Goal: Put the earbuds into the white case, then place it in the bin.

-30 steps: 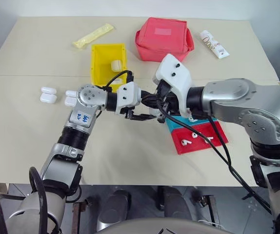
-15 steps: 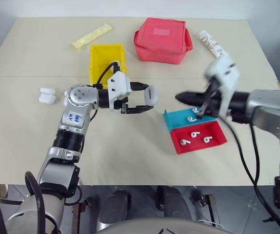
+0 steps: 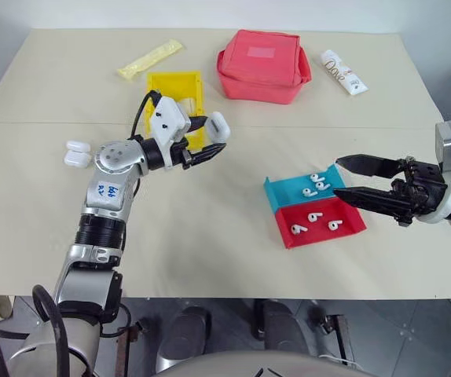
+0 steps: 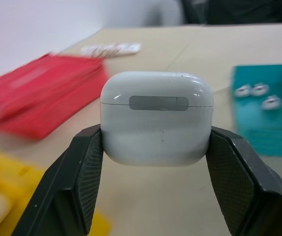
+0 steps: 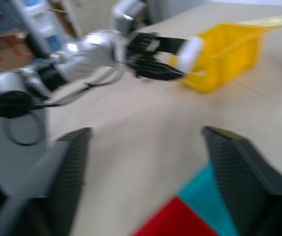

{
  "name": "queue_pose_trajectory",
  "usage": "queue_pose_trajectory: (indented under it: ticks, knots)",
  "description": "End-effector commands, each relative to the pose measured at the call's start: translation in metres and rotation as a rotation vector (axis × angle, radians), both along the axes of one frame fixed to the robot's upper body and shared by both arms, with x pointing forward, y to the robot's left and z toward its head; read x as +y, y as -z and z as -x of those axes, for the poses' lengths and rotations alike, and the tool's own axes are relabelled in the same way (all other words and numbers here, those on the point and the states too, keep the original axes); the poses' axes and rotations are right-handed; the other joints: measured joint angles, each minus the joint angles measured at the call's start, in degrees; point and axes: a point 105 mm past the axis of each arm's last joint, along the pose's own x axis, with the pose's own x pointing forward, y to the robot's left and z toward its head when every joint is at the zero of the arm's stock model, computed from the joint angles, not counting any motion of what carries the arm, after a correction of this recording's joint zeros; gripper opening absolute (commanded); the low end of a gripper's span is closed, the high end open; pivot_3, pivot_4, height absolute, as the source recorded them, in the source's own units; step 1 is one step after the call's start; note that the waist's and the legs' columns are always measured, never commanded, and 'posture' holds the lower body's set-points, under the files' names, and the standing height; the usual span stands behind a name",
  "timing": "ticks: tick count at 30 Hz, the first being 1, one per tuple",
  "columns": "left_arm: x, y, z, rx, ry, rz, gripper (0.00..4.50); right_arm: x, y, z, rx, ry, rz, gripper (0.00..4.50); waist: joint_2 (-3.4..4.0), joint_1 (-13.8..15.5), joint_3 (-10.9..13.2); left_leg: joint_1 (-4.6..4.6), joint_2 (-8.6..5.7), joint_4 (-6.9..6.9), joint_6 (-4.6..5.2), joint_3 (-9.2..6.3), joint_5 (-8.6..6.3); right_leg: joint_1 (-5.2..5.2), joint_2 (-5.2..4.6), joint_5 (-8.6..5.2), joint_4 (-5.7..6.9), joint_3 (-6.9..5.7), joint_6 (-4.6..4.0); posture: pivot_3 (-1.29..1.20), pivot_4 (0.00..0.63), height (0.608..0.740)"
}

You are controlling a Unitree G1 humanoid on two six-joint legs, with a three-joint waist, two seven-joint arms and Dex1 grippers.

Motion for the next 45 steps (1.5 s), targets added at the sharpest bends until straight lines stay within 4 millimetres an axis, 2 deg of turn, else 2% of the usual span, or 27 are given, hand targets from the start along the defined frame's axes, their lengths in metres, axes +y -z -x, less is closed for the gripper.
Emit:
queue_pose_trajectory:
  ticks: [1, 6, 8, 11, 13, 14, 18, 22, 26, 29, 31, 34, 37, 39, 45]
  knots:
    - [0.016, -0.012, -0.007, -0.045, -0.105, -0.003, 2.77, -0.002, -0.006, -0.004, -0.061, 0.014, 0.028, 4.48, 0.02, 0.0, 0.0, 0.00, 0.00, -0.01, -0.01, 0.00, 0.00, 0.00, -0.01, 0.00, 0.00, 0.00, 0.00, 0.00, 0.150, 0.740]
    - [0.047, -0.018, -0.039, -0.033, -0.369, -0.002, 2.77, 0.002, 0.002, -0.006, -0.062, 0.029, 0.033, 4.48, -0.02, 0.7, 0.0, -0.01, -0.03, 0.06, -0.01, -0.02, 0.00, 0.03, -0.02, 0.00, 0.00, -0.01, 0.00, 0.00, 0.150, 0.740]
    - [0.051, -0.018, -0.046, -0.028, -0.405, -0.005, 2.77, 0.004, 0.003, -0.005, -0.060, 0.035, 0.030, 4.48, -0.02, 1.0, 0.0, -0.02, -0.04, 0.06, -0.01, -0.01, 0.00, 0.03, -0.03, 0.01, 0.00, 0.00, 0.02, 0.00, 0.150, 0.740]
    - [0.059, -0.018, -0.059, -0.030, -0.487, -0.023, 3.75, 0.006, 0.004, -0.005, -0.061, 0.041, 0.031, 4.50, -0.03, 1.4, 0.0, -0.05, -0.05, 0.06, -0.01, -0.01, 0.00, 0.00, -0.03, 0.01, -0.01, -0.02, 0.02, 0.00, 0.150, 0.740]
    - [0.056, -0.020, -0.061, -0.042, -0.470, -0.019, 4.36, 0.006, 0.002, -0.005, -0.065, 0.047, 0.035, 4.50, -0.03, 1.3, 0.0, -0.04, -0.06, 0.06, -0.02, -0.01, 0.00, 0.00, -0.04, 0.01, 0.00, -0.02, 0.02, 0.00, 0.150, 0.740]
    - [0.054, -0.021, -0.061, -0.045, -0.458, -0.017, 4.44, 0.006, 0.002, -0.006, -0.066, 0.050, 0.036, 4.50, -0.03, 1.3, 0.0, -0.04, -0.06, 0.06, -0.02, 0.00, 0.00, 0.00, -0.04, 0.01, 0.00, -0.02, 0.02, 0.00, 0.150, 0.740]
    - [0.041, -0.037, -0.040, -0.141, -0.251, -0.009, 4.44, 0.005, -0.001, -0.007, -0.074, 0.045, 0.047, 4.50, -0.03, 1.2, 0.0, -0.05, -0.03, 0.06, -0.04, 0.01, 0.01, -0.01, -0.03, 0.01, 0.00, -0.02, 0.02, 0.00, 0.150, 0.740]
    - [0.039, -0.048, -0.014, -0.183, -0.068, 0.063, 4.44, 0.005, -0.002, -0.008, -0.073, 0.025, 0.057, 4.50, -0.02, 1.0, 0.0, -0.05, -0.01, 0.04, -0.05, 0.02, 0.01, -0.02, -0.05, 0.01, -0.01, -0.02, 0.02, 0.00, 0.150, 0.740]
    - [0.049, -0.044, 0.018, -0.155, 0.054, 0.065, 4.44, 0.004, -0.003, -0.005, -0.059, -0.036, 0.068, 4.50, 0.00, 0.3, 0.0, -0.02, 0.03, 0.01, -0.06, 0.03, 0.00, -0.02, -0.04, 0.00, 0.00, 0.00, 0.00, 0.00, 0.150, 0.740]
    - [0.054, -0.044, 0.052, -0.066, 0.207, 0.169, 4.44, -0.003, 0.002, -0.004, -0.022, -0.062, 0.101, 4.50, 0.00, -0.1, 0.0, -0.01, 0.05, 0.01, -0.06, 0.02, 0.00, -0.01, -0.04, -0.01, 0.01, 0.00, -0.01, 0.00, 0.150, 0.740]
    - [0.060, -0.036, 0.071, -0.032, 0.261, 0.159, 4.44, -0.008, 0.005, -0.002, 0.002, -0.082, 0.122, 4.50, 0.02, -0.1, 0.1, -0.02, 0.03, 0.02, -0.04, -0.01, -0.01, 0.01, -0.09, -0.01, 0.00, 0.00, -0.03, 0.00, 0.150, 0.740]
    - [0.074, -0.021, 0.093, 0.053, 0.284, 0.130, 4.44, -0.015, 0.008, 0.001, 0.033, -0.099, 0.123, 4.50, 0.06, -0.3, 0.1, 0.01, 0.03, 0.01, -0.03, -0.01, -0.01, 0.04, -0.09, -0.03, -0.02, 0.01, -0.06, 0.00, 0.150, 0.740]
    - [0.086, -0.008, 0.105, 0.101, 0.290, 0.108, 4.44, -0.023, 0.013, -0.001, 0.060, -0.086, 0.126, 4.50, 0.07, -0.2, 0.1, 0.06, 0.04, 0.01, -0.04, -0.02, -0.02, 0.08, -0.08, -0.06, -0.01, -0.01, -0.11, 0.00, 0.150, 0.740]
    - [0.091, -0.004, 0.109, 0.120, 0.290, 0.111, 4.44, -0.026, 0.016, -0.002, 0.071, -0.086, 0.131, 4.50, 0.10, -0.2, 0.1, 0.08, 0.03, 0.00, -0.03, -0.02, -0.03, 0.09, -0.09, -0.06, -0.02, 0.00, -0.12, 0.00, 0.150, 0.740]
    - [0.129, 0.013, 0.117, 0.197, 0.205, 0.063, 4.44, -0.044, 0.031, 0.004, 0.109, -0.070, 0.166, 4.50, 0.15, -0.4, 0.1, 0.10, 0.04, -0.04, -0.04, -0.01, -0.06, 0.06, -0.07, -0.09, -0.02, 0.00, -0.16, 0.00, 0.150, 0.740]
